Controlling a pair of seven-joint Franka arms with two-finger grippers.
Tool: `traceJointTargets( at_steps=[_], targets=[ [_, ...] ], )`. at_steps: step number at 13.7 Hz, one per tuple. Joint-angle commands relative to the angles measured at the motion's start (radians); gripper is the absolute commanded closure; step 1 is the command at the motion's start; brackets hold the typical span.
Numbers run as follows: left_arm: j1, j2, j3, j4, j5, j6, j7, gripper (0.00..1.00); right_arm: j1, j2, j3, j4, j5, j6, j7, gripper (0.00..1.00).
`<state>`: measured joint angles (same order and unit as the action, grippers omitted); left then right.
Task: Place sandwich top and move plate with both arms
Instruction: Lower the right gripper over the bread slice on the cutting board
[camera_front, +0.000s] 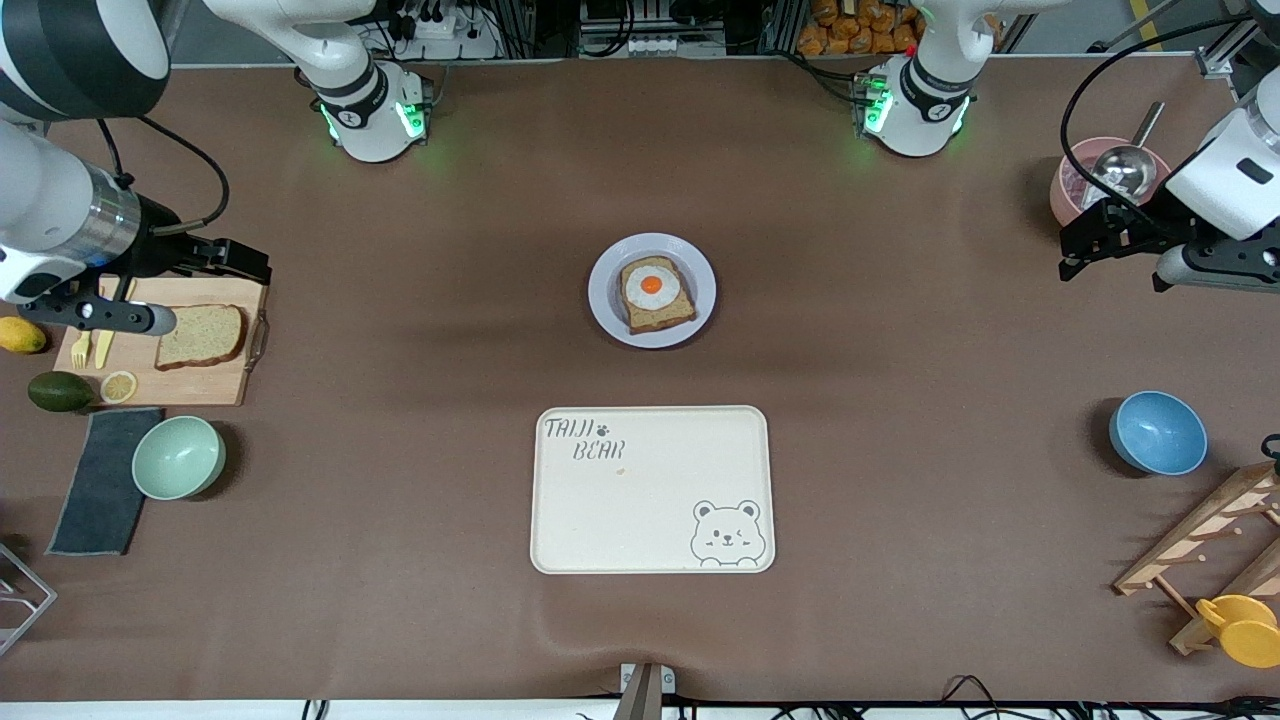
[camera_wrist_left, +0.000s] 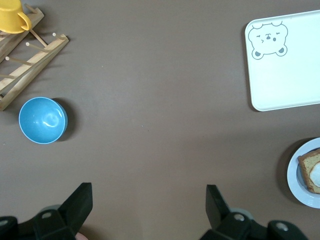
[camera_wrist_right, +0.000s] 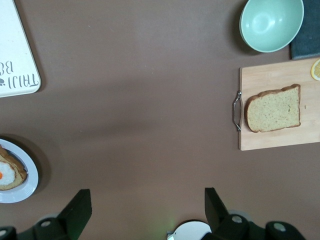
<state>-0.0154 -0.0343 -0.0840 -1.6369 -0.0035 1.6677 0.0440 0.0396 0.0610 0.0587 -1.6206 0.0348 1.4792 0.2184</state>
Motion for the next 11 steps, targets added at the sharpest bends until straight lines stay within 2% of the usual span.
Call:
traceJointTargets(
  at_steps=[1, 11],
  targets=[
    [0.006, -0.012, -0.003, -0.001, -0.015, -0.017, 0.014, 0.0, 0.043, -0.004, 0.012, 0.004, -0.01, 0.035, -0.007, 0.0],
    [0.003, -0.01, -0.003, 0.0, -0.013, -0.017, 0.007, 0.0, 0.036, 0.014, 0.004, 0.004, -0.01, 0.101, -0.019, 0.0]
  ],
)
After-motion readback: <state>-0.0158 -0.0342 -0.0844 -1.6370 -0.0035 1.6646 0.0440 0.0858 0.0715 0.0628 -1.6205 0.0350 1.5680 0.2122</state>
